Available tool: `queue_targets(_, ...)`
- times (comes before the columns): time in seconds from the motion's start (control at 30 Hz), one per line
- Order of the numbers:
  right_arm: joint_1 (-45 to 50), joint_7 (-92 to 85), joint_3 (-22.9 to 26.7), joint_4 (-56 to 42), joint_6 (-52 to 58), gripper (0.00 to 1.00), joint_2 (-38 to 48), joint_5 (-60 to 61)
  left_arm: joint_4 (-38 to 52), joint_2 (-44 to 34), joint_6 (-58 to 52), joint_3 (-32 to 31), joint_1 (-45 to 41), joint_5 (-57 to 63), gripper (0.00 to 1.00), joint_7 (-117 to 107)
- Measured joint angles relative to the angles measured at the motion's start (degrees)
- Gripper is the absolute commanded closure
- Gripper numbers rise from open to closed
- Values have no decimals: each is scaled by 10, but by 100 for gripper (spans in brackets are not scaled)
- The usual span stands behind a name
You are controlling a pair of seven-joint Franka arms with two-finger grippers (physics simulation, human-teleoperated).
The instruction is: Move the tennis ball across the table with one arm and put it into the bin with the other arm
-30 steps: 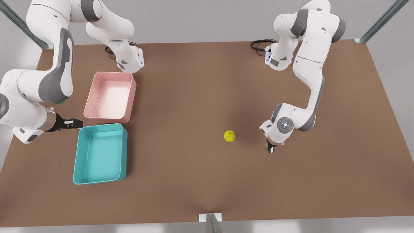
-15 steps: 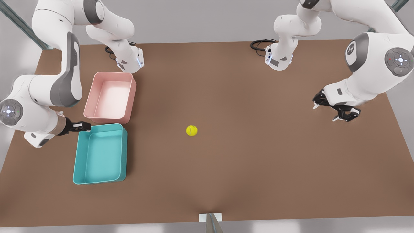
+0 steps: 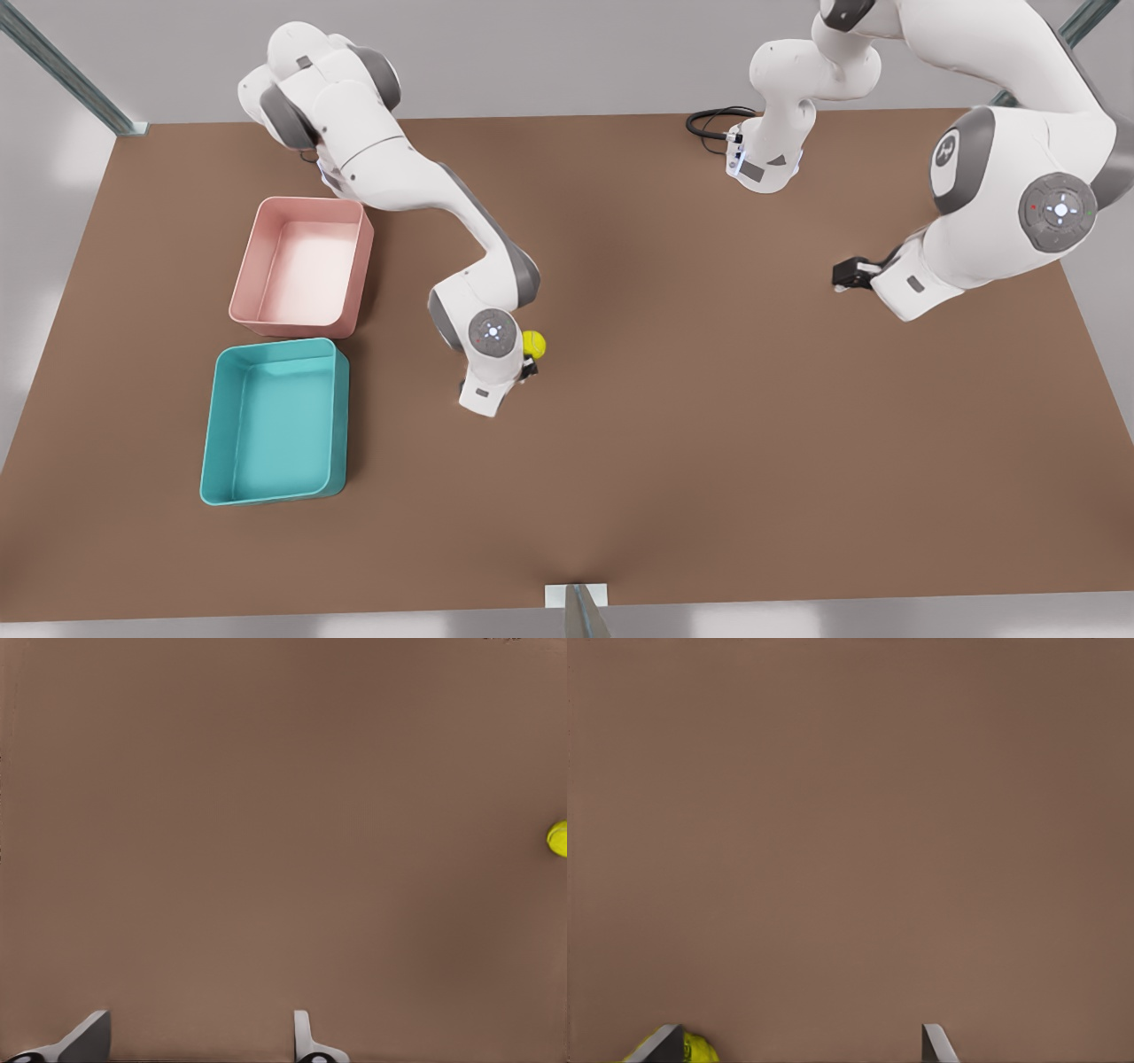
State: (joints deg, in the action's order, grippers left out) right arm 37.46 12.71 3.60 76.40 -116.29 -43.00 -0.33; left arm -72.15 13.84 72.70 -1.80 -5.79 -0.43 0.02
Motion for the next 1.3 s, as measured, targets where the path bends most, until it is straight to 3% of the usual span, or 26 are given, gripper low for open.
queue_targets(0.4,37,153,-16,124,-147,0,32,9,0,5,-22,0,2,1,0,-87)
queue_targets(0.97,45,251,-16,222,-185,0,72,7,0,7,-26,0,1,0,0,-143)
queue_targets(1.3,51,274,-16,228,-200,0,51,5,0,7,-26,0,1,0,0,-158)
